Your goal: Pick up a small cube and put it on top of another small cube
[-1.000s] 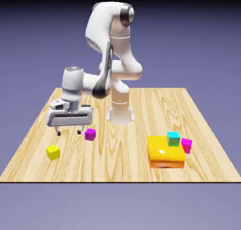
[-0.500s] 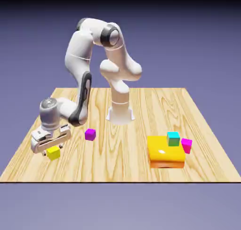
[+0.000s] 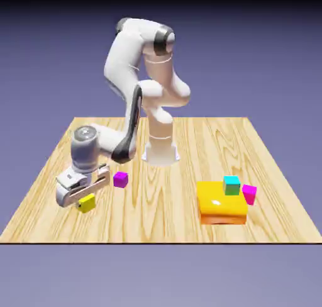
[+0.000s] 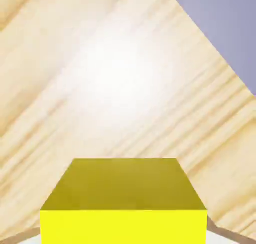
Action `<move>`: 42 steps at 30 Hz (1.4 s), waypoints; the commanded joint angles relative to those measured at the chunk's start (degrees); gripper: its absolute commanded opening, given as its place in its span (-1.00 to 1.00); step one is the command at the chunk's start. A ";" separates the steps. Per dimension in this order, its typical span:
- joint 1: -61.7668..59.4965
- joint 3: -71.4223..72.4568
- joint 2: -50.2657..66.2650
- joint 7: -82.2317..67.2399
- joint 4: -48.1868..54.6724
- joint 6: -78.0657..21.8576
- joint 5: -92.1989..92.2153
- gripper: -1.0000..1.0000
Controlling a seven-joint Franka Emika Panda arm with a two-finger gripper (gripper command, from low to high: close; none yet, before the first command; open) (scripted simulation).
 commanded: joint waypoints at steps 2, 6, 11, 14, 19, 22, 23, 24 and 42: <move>4.15 -0.22 0.45 1.99 0.71 0.45 -0.55 -1.00; 12.46 -0.67 1.33 5.96 2.13 1.24 -1.61 -1.00; 22.84 -1.22 2.44 10.91 3.91 2.23 -2.94 -1.00; 29.07 -1.56 3.10 13.88 4.98 2.82 -3.73 -1.00; 39.45 -2.11 4.21 18.83 6.75 3.81 -5.06 -1.00; 45.68 -1.27 4.41 21.71 7.18 4.31 -6.03 -1.00; 47.76 -0.57 4.33 22.79 7.15 4.41 -6.40 -1.00; 49.84 0.46 4.13 24.12 7.02 4.40 -6.78 -1.00; 33.09 34.73 -8.15 45.32 -3.45 -8.21 -5.24 -1.00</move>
